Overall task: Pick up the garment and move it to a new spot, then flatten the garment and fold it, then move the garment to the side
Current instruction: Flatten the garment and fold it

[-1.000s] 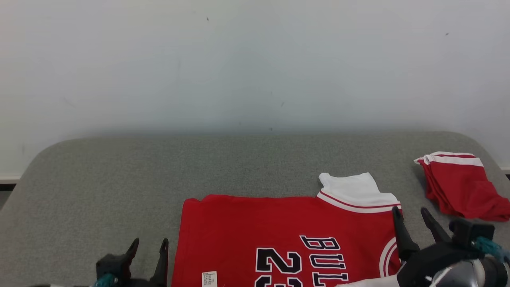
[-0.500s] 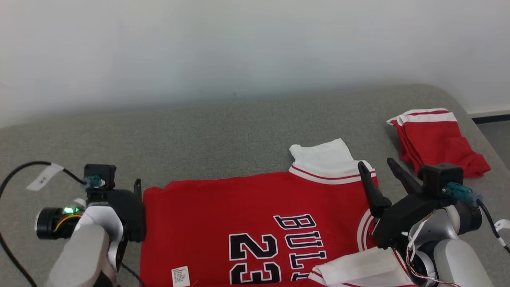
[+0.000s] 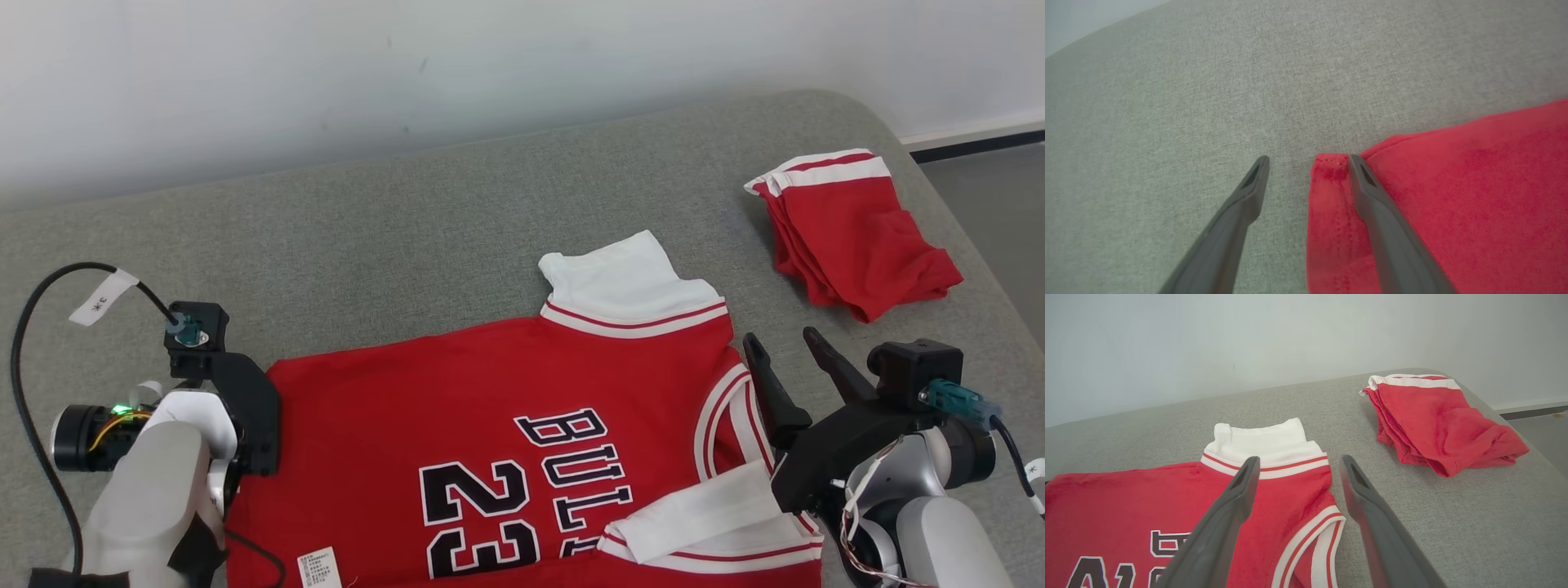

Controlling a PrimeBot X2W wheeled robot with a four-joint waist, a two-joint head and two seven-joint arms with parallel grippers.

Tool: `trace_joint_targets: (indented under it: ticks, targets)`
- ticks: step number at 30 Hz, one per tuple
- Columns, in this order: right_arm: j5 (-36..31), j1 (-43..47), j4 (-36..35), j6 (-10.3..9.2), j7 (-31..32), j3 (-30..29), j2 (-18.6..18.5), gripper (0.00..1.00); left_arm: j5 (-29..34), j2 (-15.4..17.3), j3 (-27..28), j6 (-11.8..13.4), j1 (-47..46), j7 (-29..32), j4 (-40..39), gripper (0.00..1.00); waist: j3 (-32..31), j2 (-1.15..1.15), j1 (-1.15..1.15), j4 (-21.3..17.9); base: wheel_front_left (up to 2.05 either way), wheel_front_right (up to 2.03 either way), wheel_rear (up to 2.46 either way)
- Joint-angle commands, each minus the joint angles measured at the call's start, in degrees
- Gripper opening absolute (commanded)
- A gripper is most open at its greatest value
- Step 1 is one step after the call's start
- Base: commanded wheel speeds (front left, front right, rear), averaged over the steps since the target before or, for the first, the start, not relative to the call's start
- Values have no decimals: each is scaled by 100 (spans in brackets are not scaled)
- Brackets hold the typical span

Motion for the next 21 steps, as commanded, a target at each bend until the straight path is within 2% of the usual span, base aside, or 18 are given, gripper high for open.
trace_joint_targets:
  ticks: [1, 2, 3, 4, 5, 6, 7, 11, 13, 14, 21]
  targets:
    - [-7, 43, 11, -14, -21, -3, 35, 100, 54, 16, -15, -7, -61, 61, 48, 100, 5, -1, -2, -6, 0, 0, 0]
    - [-15, 45, 18, -14, -24, 5, 46, 100, 48, 19, -28, -13, -74, 116, 83, 100, 0, -1, -2, -5, 0, 0, 0]
    - [-15, 43, 24, -14, -25, 10, 52, 100, 43, 29, -39, -23, -93, 152, 105, 95, -2, -1, -2, -6, 0, 0, 0]
    - [-12, 35, 29, -14, -21, 19, 56, 100, 42, 33, -54, -28, -117, 188, 127, 85, 4, -1, -2, -9, 0, 0, 0]
    - [-11, 22, 30, -14, -16, 25, 59, 100, 33, 29, -65, -36, -133, 230, 148, 70, 12, -1, -2, -11, 0, 0, 0]
    - [-12, 9, 29, -14, -15, 31, 63, 100, 23, 23, -73, -48, -143, 252, 159, 62, 22, -1, -2, -10, 0, 0, 0]
    - [-15, -4, 26, -14, -14, 40, 64, 100, -8, 7, -75, -71, -147, 290, 175, 49, 31, -1, -2, -11, 0, 0, 0]
    - [-31, -53, 23, -14, 10, 65, 49, 100, -75, -5, -93, -149, -218, 447, 216, 40, 88, -1, -2, -30, 0, 0, 0]
    - [-23, -81, 34, -14, 27, 66, 58, 100, -144, -2, -77, -154, -243, 528, 259, 25, 147, -1, -2, -47, 0, 0, 0]
    - [-25, -91, 35, -14, 44, 73, 50, 100, -152, -21, -81, -142, -259, 549, 264, 3, 169, -1, -2, -41, 0, 0, 0]
    - [-8, -782, 147, -14, 314, 172, -208, 100, -188, -251, -76, 98, -408, 151, -20, 0, 391, -1, -2, 197, 0, 0, 0]
